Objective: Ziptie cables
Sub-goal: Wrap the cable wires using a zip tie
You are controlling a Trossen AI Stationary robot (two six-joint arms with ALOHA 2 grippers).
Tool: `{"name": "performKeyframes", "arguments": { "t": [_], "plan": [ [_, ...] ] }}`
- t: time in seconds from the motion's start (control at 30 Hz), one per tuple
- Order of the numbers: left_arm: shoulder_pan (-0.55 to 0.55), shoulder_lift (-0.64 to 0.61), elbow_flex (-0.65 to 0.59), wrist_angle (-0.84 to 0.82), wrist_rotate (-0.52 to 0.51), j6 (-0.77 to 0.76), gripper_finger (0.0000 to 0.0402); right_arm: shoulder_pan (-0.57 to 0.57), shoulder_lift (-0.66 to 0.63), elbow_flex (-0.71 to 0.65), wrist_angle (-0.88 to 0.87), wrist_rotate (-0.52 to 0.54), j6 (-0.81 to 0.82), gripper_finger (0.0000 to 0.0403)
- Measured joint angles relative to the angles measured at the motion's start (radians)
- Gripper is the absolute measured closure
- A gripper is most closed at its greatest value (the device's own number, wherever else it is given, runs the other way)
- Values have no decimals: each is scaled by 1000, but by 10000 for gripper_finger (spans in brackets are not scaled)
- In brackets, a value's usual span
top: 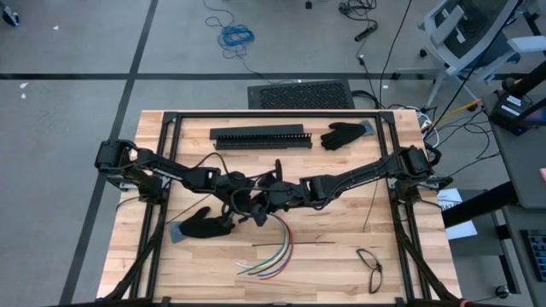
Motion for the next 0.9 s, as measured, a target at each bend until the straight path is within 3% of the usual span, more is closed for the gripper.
{"name": "performKeyframes", "arguments": {
  "t": [0.43,0.53,0.77,0.9],
  "plan": [
    [16,-7,-2,-6,-14,-3,401,-8,-4,6,-162,-67,85,394],
    [18,-7,-2,-4,-13,-4,401,-11,-4,6,-180,-72,66,364],
    [18,-8,-2,-1,-12,-3,401,-11,-3,5,-296,-78,80,250],
    [18,-8,-2,2,-10,-3,401,-12,-2,4,-340,-74,37,216]
  ]
}}
